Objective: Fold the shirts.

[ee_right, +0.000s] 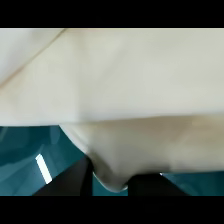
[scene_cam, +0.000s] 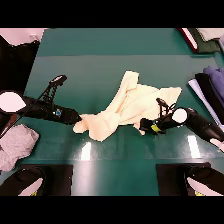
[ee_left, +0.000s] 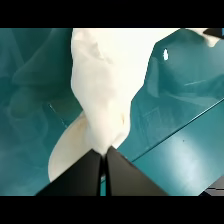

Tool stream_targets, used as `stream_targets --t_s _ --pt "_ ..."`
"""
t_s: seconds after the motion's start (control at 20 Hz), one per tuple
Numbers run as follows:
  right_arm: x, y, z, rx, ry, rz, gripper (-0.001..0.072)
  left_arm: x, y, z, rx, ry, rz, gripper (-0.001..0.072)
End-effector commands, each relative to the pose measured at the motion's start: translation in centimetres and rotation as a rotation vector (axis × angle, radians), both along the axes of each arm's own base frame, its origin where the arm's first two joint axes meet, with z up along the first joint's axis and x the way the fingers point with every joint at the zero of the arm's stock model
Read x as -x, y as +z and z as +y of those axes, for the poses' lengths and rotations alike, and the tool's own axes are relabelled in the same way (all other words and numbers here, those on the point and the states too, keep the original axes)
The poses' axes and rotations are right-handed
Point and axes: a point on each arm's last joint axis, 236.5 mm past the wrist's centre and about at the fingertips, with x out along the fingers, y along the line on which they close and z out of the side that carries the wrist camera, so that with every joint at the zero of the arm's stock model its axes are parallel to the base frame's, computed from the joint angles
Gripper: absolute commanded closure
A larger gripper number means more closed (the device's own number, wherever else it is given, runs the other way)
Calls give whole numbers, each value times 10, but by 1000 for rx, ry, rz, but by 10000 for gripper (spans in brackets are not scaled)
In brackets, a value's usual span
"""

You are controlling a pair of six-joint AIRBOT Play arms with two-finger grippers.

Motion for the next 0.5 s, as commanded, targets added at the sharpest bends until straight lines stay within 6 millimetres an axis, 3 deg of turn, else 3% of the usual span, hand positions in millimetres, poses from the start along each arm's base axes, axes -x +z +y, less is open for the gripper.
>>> stream_targets --t_s 0.0,0.05,0.15,0.25,0.35,0.45 --pt "-10 5 -1 -5 -18 -44 655 0 0 1 -4 -2 -1 680" --pt "-9 5 -2 1 -10 -43 699 0 0 1 -4 -1 -1 679" --pt "-2 11 -2 -4 20 -41 699 -4 3 0 2 7 -19 680" --pt "0 37 -3 -25 50 -104 700 -13 21 -2 14 11 -69 680" --pt "-10 85 -12 -56 37 -214 700 -30 62 -6 49 18 -176 680" --pt "-27 153 -31 -86 -15 -378 700 -47 122 -10 97 31 -325 680"
